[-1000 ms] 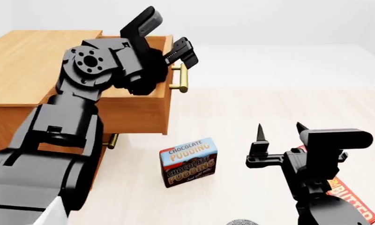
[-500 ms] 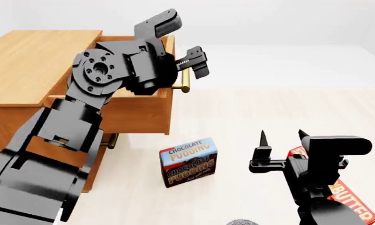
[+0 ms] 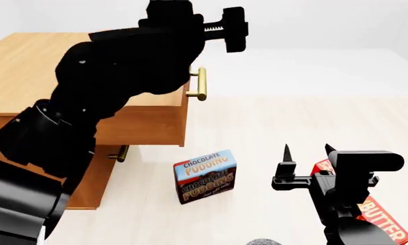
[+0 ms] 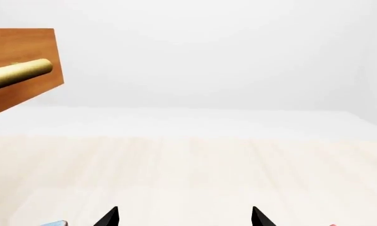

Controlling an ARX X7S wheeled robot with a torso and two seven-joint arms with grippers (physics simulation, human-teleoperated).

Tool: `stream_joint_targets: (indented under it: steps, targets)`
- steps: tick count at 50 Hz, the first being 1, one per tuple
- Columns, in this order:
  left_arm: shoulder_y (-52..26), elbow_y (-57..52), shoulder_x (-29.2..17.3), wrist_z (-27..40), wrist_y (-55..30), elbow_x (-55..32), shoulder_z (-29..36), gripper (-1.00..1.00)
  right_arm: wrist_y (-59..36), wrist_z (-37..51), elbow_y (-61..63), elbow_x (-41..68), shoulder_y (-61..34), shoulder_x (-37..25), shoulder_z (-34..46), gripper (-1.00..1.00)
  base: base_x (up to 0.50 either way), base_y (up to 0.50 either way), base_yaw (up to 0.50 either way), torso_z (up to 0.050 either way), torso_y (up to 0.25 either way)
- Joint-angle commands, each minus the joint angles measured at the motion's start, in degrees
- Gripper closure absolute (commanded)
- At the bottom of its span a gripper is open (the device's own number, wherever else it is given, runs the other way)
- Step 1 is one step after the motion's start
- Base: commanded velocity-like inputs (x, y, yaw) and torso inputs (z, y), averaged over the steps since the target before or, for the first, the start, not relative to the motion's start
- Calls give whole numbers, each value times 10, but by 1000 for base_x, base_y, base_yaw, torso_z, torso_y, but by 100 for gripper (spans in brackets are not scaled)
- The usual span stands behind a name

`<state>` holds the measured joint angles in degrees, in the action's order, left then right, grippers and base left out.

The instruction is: Put the bowl in the top drawer of the cabinet.

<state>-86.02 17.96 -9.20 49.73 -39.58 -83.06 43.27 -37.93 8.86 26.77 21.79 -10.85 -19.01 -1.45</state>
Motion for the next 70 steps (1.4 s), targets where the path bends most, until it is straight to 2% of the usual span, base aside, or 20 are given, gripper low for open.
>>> stream_joint_targets:
  steps: [1, 7, 22, 26, 33, 44, 49, 58, 70]
  targets:
    - [-17, -133, -26, 23, 23, 38, 26, -100, 0, 2, 1, 4, 1, -2, -1, -100, 0, 0, 0, 0, 0]
    - [7, -205, -49, 58, 15, 3, 14, -100, 3, 4, 3, 9, 2, -1, -9, -100, 0, 0, 0, 0, 0]
    - [153, -453, -150, 105, 40, -93, -24, -100, -9, 16, 23, 36, -6, -2, -44, -100, 0, 0, 0, 0, 0]
    - [192, -513, -171, 113, 52, -94, -28, -100, -9, 18, 22, 35, -11, -1, -41, -100, 0, 0, 0, 0, 0]
    - [276, -584, -206, 87, 77, -77, -31, -100, -11, 28, 47, 30, -7, -6, -38, -100, 0, 0, 0, 0, 0]
    - [377, -620, -234, 37, 101, -45, -19, -100, -5, 34, 52, 36, 0, -3, -50, -100, 0, 0, 0, 0, 0]
    - [421, -609, -236, 6, 107, -2, -4, -100, 0, 32, 56, 41, 4, -3, -55, -100, 0, 0, 0, 0, 0]
    - [476, -575, -216, -23, 104, 65, 42, -100, 8, 37, 66, 36, 17, -5, -57, -100, 0, 0, 0, 0, 0]
    - [529, -479, -186, -82, 105, 120, 97, -100, 18, 35, 66, 32, 26, -6, -49, -100, 0, 0, 0, 0, 0]
